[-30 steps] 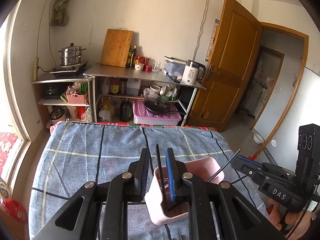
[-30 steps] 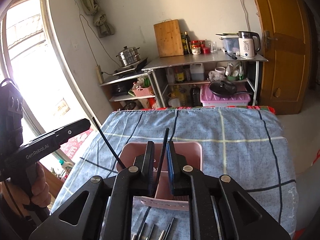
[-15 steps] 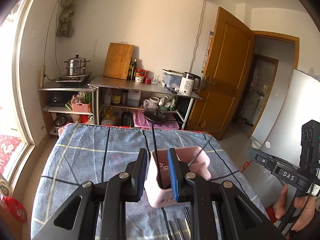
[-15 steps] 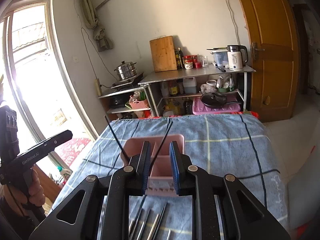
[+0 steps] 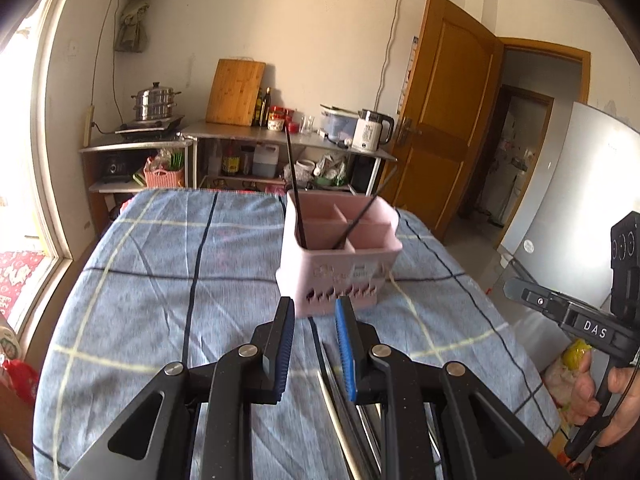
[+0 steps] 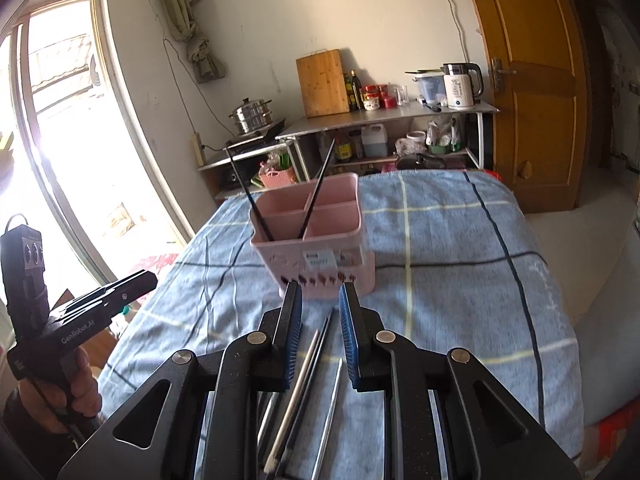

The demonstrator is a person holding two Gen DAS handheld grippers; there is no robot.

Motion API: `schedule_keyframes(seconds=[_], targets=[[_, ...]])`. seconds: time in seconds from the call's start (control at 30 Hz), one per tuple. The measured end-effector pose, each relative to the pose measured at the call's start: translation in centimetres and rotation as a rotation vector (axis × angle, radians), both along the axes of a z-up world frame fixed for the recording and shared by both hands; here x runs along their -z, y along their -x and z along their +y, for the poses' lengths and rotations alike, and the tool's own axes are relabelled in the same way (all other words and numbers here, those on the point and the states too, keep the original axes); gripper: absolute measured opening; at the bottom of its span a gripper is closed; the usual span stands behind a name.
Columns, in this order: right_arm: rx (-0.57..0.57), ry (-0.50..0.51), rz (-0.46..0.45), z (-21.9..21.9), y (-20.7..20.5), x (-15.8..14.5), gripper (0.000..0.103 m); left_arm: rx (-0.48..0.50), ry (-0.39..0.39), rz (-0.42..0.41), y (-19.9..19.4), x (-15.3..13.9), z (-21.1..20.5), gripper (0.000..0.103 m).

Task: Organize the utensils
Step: 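Grasp a light wooden chopstick with the left tool while the right tool grasps a thin dark chopstick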

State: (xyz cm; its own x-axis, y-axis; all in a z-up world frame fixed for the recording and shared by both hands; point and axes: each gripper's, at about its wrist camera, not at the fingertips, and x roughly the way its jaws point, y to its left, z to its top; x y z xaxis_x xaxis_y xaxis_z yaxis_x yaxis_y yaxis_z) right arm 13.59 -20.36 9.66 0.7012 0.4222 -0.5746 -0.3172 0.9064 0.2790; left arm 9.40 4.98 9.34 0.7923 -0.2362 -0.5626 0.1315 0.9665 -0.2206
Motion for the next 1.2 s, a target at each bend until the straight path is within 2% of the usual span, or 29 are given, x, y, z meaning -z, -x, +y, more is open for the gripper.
schedule_keyframes(seconds=[0.27,0.53,0.97,1.2], targets=[[-0.012,0.032,0.045,0.3,2.6,2.4,0.02,0.018,0.01,0.062,3.1,3.1,-0.5,0.021],[-0.022,0.06,0.084,0.8,3.0,4.2,0.02,0.03,0.013,0.108,3.0,5.0,-0.7,0.021],[-0.033,0.118,0.194,2.4,0.9,8.6,0.02,0.072,-0.005,0.272,-1.2,10.7,-2.8,0.021],[-0.028,0.136,0.255,2.9,-1.0,11.1,0.02,0.067,-0.015,0.325,-3.6,12.8,-3.7,0.021]])
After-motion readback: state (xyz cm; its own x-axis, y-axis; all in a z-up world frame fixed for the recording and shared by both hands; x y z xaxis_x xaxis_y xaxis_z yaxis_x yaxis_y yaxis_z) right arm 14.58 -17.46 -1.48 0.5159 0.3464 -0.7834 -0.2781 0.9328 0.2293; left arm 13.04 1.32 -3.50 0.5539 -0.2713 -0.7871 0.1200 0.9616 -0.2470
